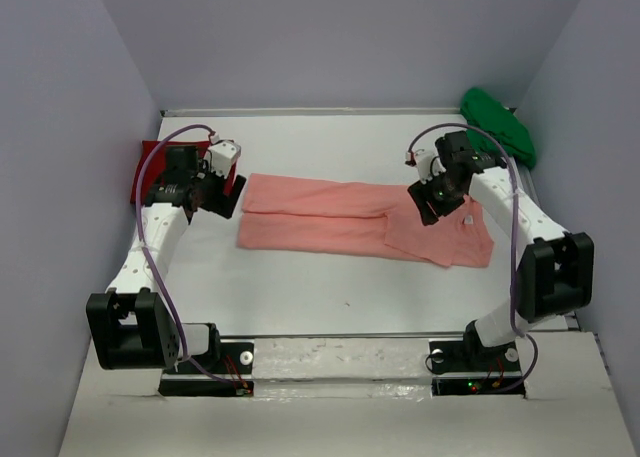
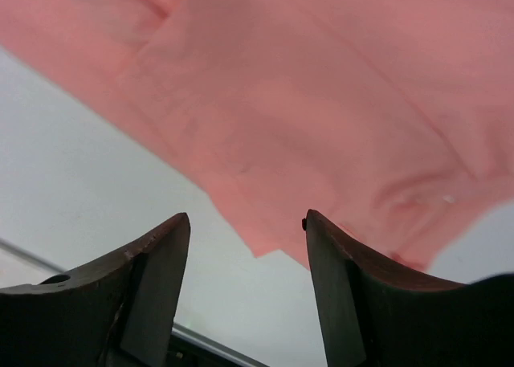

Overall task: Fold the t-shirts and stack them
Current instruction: Fold the tshirt

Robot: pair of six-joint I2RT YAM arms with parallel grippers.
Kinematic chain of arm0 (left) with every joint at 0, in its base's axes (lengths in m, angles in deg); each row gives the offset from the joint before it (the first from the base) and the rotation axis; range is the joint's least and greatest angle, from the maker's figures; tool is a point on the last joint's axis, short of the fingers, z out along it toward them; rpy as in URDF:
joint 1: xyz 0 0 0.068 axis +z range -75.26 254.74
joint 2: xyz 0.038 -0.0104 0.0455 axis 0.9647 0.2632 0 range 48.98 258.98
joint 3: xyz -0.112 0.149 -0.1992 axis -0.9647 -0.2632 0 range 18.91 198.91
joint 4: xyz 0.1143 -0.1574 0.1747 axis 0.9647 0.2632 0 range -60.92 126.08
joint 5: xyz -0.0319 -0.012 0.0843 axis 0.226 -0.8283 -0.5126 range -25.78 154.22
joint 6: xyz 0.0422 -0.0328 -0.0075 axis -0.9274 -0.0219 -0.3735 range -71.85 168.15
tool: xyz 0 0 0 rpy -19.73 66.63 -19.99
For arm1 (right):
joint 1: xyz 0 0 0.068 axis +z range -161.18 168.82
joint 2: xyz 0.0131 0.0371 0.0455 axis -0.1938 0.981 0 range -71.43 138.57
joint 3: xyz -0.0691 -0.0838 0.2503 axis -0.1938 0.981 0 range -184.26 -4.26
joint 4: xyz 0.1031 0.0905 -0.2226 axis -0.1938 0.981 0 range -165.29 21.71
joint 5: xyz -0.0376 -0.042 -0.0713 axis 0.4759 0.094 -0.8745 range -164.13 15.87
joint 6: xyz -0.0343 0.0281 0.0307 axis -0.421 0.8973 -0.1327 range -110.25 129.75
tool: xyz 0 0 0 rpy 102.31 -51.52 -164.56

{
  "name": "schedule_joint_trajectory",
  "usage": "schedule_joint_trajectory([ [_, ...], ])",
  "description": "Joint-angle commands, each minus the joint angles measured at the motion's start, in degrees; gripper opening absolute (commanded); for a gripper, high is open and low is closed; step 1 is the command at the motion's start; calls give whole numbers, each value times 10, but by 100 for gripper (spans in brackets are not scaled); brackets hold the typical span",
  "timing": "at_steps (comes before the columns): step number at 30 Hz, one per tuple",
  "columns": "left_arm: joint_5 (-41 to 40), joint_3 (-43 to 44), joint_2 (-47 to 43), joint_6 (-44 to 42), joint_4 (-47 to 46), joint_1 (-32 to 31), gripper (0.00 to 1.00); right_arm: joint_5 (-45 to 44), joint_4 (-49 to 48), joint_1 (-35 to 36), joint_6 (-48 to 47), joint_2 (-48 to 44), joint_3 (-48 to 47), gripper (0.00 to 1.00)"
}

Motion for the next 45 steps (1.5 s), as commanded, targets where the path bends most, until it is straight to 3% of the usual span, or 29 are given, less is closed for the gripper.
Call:
schedule_joint_trajectory([
  [1, 113, 26, 10, -19, 8, 2, 99, -242, -143, 3, 65, -79, 41, 57],
  [2, 124, 35, 37, -23, 11, 2, 99, -275, -150, -4, 74, -86, 47, 37],
  [5, 191, 76, 84, -44, 44, 2, 99, -294, -146, -9, 93, -84, 68, 0],
  [7, 231, 100, 129, -59, 63, 2, 97, -298, -144, -9, 100, -89, 88, 0],
  [9, 249, 113, 164, -69, 66, 1, 84, -301, -144, -9, 109, -101, 100, 0],
  [11, 282, 135, 185, -78, 73, 0, 61, -303, -140, -9, 113, -111, 115, 0],
  [12, 292, 143, 210, -80, 75, -1, 37, -305, -140, -14, 118, -116, 121, 0],
  [14, 305, 173, 236, -88, 91, -4, 16, -308, -139, -14, 115, -131, 141, 0],
  [15, 317, 180, 262, -89, 92, -4, 0, -313, -140, -14, 120, -136, 145, 0],
  [22, 320, 261, 351, -118, 115, -36, 0, -306, -124, -33, 122, -152, 156, 0],
  [29, 305, 316, 417, -126, 139, -63, 0, -308, -118, -38, 126, -76, 139, 0],
  [45, 213, 310, 446, -78, 75, -71, 0, -330, -79, -49, 123, 99, 26, 0],
])
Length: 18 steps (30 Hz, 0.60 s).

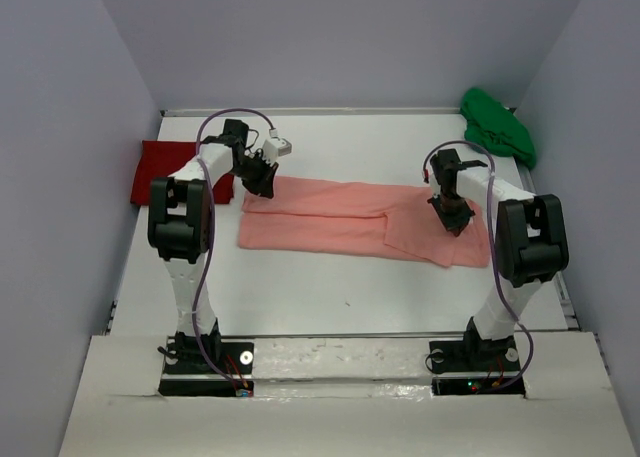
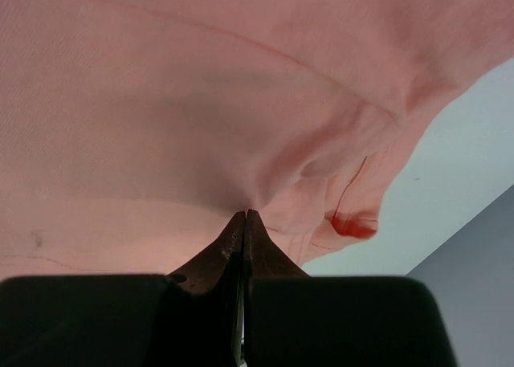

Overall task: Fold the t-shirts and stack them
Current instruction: Fold the tshirt

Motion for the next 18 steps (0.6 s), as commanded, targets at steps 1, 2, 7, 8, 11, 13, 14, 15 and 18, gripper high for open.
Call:
schedule_joint_trajectory([
  [1, -34, 19, 8, 31, -29, -1, 0, -18, 19, -8, 7, 16, -43, 0],
  [2, -40, 25, 12, 36, -30, -1, 0, -18, 21, -8, 8, 18, -45, 0],
  [7, -72, 62, 61, 48, -16, -7, 0, -18, 29, -13, 10, 24, -41, 0],
  [8, -80, 68, 67, 49, -16, -9, 0, -17, 30, -13, 10, 24, -37, 0],
  [11, -105, 66, 86, 60, -22, -17, 0, -14, 35, -13, 5, 29, -34, 0],
  [13, -114, 63, 91, 68, -25, -21, 0, -12, 37, -13, 4, 34, -38, 0],
  [14, -115, 64, 93, 69, -24, -23, 0, -8, 37, -13, 3, 41, -42, 0],
  [15, -123, 64, 94, 71, -25, -24, 0, -4, 38, -13, 2, 47, -46, 0],
  [18, -150, 68, 97, 71, -14, -31, 0, 6, 40, -13, 2, 78, -66, 0],
])
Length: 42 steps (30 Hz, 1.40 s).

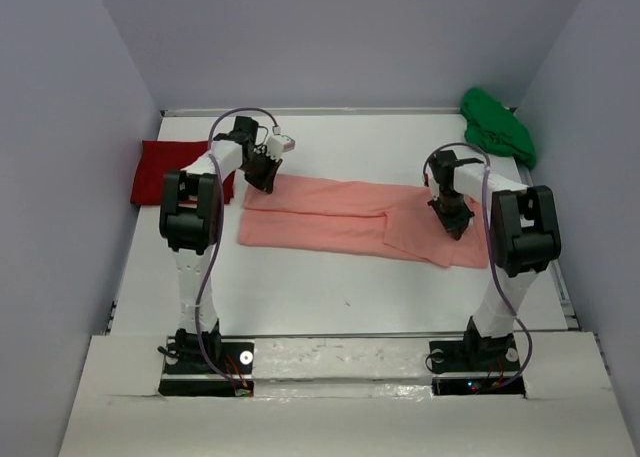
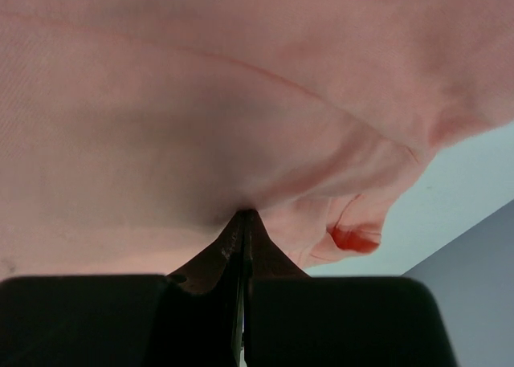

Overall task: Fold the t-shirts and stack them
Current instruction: Fold the tshirt

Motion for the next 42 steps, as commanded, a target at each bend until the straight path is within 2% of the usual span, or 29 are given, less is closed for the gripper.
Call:
schedule_joint_trajectory([
  [1, -57, 8, 28, 8, 21, -15, 0, 16, 14, -4, 1, 36, -42, 0],
  [7, -119, -13, 0, 4, 40, -21, 0, 40, 21, -4, -3, 106, -110, 0],
  [13, -158, -110, -77, -6, 38, -20, 0, 60, 45, -4, -15, 181, -223, 0],
  [20, -160, -222, -156, -4, 44, -20, 0, 85, 88, -4, -33, 262, -380, 0],
  [32, -75, -350, -255, -22, 51, -25, 0, 150, 180, -4, -78, 468, -729, 0],
  [37, -54, -362, -269, -24, 61, -26, 0, 159, 113, -4, -107, 452, -694, 0],
  [42, -30, -358, -263, -34, 75, -33, 0, 219, 54, -4, -118, 437, -692, 0],
])
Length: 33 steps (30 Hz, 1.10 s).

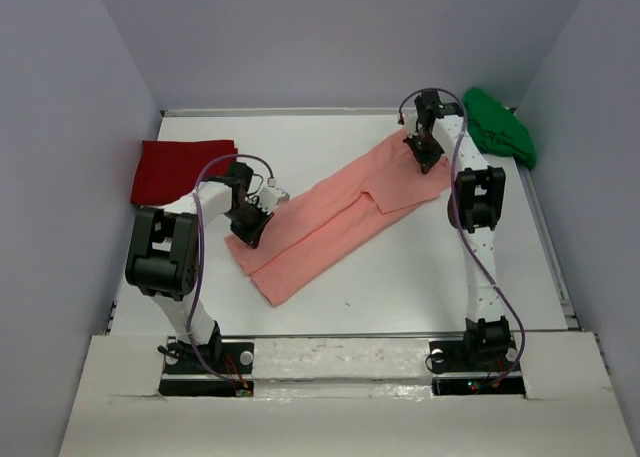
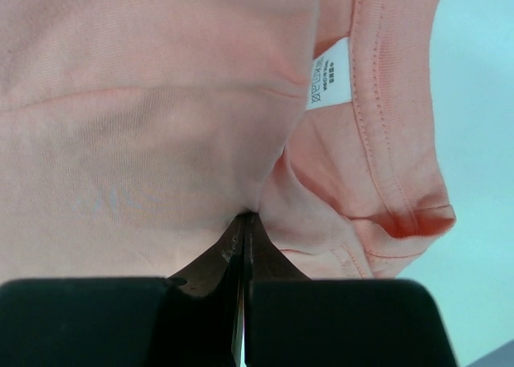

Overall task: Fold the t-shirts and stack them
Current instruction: Fold the tshirt

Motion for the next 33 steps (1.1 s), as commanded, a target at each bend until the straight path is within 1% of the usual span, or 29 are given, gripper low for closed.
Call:
schedule_joint_trajectory([
  [1, 33, -12, -8, -16, 47, -9, 0, 81, -107, -4, -29, 17, 5, 0],
  [8, 47, -51, -21, -34, 44, -32, 0, 89, -211, 14, -38, 10, -25, 0],
  [12, 55, -52, -16, -40, 52, -33, 0, 73, -279, 27, -49, 15, -31, 0],
  [15, 56, -47, -5, -45, 60, -36, 0, 53, -322, 35, -64, 41, -48, 0],
  [17, 59, -47, 5, -46, 66, -39, 0, 26, -351, 42, -91, 55, -58, 0],
  [18, 63, -45, 6, -52, 68, -42, 0, -2, -384, 49, -106, 65, -58, 0],
  [21, 76, -39, 2, -54, 67, -45, 0, -37, -441, 55, -121, 73, -59, 0],
  [23, 77, -28, -12, -54, 65, -44, 0, -74, -454, 61, -129, 67, -54, 0],
  [24, 78, -24, -18, -57, 63, -45, 0, -81, -461, 61, -129, 60, -45, 0],
  [27, 66, -1, -42, -54, 53, -43, 0, -108, -494, 61, -143, 2, 50, 0],
  [28, 49, 4, -51, -49, 41, -42, 0, -114, -513, 61, -153, -27, 74, 0],
  [30, 37, 13, -58, -50, 33, -39, 0, -130, -537, 61, -163, -45, 120, 0],
  [33, 22, 32, -72, -56, 23, -27, 0, -174, -543, 61, -169, -49, 116, 0],
])
